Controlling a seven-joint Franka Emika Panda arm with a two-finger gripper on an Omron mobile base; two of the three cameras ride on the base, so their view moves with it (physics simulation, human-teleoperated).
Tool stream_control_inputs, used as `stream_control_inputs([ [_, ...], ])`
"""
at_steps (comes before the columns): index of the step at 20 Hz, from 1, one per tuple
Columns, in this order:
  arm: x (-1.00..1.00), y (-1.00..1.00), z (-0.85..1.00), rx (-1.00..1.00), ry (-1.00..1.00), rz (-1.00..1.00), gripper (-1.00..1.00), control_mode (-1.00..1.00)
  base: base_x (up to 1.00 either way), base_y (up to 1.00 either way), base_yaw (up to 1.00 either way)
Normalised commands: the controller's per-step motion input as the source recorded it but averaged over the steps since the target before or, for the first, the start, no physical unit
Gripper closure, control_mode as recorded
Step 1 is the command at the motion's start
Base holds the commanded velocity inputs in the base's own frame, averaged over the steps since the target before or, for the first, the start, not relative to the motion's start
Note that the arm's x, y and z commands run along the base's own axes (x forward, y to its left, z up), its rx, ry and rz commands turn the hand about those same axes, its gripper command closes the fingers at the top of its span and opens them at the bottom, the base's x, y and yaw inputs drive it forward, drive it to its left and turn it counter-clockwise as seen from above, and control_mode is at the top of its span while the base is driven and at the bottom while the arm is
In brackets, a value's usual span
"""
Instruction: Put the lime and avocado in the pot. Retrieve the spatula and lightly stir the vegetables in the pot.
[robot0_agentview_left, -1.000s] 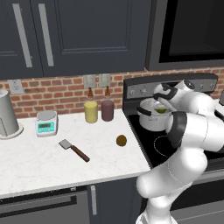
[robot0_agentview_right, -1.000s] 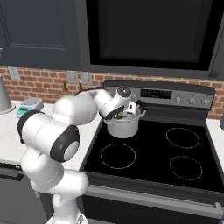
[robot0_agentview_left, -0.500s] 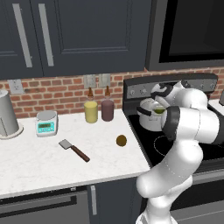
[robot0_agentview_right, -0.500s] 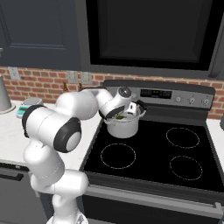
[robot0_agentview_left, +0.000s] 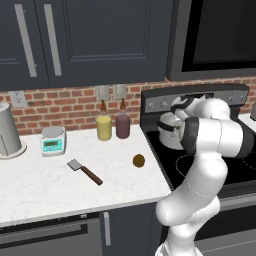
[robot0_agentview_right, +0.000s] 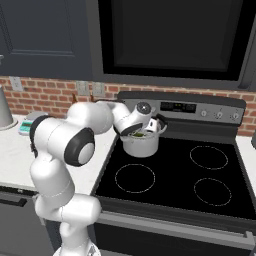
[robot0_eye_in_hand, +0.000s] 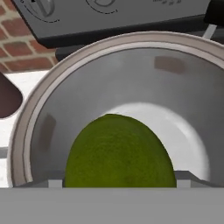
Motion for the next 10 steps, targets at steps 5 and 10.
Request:
stream_control_inputs([
  [5, 0.06, 0.0, -0.11, 0.0, 0.0, 0.0, 1.0, -1.0, 0.0, 0.0, 0.0],
  [10, 0.0, 0.12, -0.13, 0.0, 0.0, 0.0, -1.0, -1.0, 0.0, 0.0, 0.0],
])
